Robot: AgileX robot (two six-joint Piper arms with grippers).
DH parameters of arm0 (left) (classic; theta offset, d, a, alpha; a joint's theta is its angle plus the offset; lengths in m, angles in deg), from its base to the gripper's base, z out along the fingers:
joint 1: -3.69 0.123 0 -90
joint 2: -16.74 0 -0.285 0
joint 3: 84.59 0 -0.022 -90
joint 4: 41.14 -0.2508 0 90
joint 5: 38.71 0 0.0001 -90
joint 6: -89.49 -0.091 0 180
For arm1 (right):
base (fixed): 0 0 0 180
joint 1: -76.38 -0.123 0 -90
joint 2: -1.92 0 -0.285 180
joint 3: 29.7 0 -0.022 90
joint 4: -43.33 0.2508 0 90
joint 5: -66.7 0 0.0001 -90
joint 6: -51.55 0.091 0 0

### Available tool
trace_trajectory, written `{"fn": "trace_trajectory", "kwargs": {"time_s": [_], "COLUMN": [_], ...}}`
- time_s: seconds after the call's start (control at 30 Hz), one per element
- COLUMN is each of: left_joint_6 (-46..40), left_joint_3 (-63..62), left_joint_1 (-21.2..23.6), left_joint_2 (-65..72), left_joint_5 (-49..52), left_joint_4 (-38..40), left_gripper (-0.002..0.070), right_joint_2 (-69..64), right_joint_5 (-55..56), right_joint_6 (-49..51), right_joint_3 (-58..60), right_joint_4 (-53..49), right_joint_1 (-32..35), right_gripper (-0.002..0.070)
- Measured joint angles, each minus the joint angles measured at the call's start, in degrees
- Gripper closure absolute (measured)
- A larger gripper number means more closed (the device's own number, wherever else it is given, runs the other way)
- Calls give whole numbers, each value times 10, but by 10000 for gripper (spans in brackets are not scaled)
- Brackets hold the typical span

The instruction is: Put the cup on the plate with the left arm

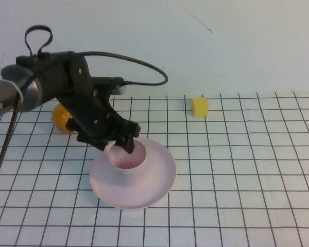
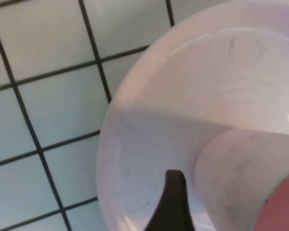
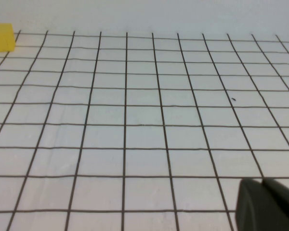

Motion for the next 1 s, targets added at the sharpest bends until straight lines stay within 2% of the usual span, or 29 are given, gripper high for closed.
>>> {"fn": "trace_trajectory", "kwargs": {"time_s": [0.13,0.3,0.37,0.5,0.57,0.67,0.8,1.0], "left_joint_6": [12,37,41,46,47,47,52,57], "left_joint_3": [-56,-113,-121,-124,-124,-121,-73,88], "left_joint_1": [0,0,0,0,0,0,0,0], "left_joint_2": [-20,-79,-112,-175,-211,-268,-355,-510], "left_joint_5": [38,58,62,71,75,78,39,-70], "left_joint_4": [-35,-101,-128,-161,-170,-172,-173,-170], "left_gripper": [157,258,337,554,624,659,671,675], "right_joint_2": [0,0,0,0,0,0,0,0], "right_joint_5": [0,0,0,0,0,0,0,0], "right_joint_6": [0,0,0,0,0,0,0,0], "right_joint_3": [0,0,0,0,0,0,0,0], "right_joint_4": [0,0,0,0,0,0,0,0], "right_joint_1": [0,0,0,0,0,0,0,0], "right_gripper": [678,678,678,678,678,678,678,678]}}
